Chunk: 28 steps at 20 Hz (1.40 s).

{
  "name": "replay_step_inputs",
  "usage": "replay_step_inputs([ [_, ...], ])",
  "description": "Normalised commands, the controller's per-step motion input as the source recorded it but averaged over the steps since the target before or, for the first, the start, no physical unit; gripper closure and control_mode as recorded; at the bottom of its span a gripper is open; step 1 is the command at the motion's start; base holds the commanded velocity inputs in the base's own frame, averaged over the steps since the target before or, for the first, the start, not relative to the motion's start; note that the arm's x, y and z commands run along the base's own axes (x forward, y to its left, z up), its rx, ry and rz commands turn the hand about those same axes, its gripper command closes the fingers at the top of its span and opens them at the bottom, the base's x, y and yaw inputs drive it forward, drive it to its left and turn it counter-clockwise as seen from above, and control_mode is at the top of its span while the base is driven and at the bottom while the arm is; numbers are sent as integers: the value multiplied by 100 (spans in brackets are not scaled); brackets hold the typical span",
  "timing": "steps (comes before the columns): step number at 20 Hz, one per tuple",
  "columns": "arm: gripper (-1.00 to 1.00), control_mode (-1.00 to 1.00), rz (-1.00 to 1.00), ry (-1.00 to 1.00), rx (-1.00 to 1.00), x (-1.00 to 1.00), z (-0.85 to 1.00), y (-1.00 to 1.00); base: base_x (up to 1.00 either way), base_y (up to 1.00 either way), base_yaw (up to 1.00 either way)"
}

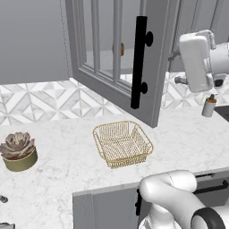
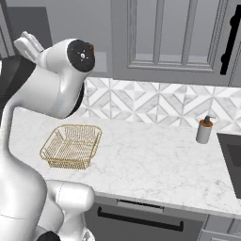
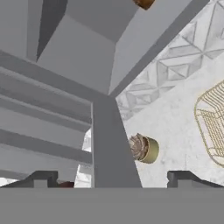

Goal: Open the cabinet, pick up the bread from the cabinet and place it in the basket. Then move the basket to the dining counter.

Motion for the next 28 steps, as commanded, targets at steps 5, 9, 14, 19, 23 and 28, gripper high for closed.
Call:
replay_step_inputs([
  [5,-100,-100,27,5,14,70,0,73,0,0,0],
  [9,-100,-100,23,17,12,71,0,50,0,0,0],
  [14,-100,-100,22,16,5,15,0,79,0,0,0],
  [19,-100,-100,19,0,0,-23,-1,100,0,0,0],
  [23,-100,-100,10,-11,0,-43,-2,100,0,0,0],
  [28,-100,-100,-5,-26,-8,-8,-5,45,0,0,0],
])
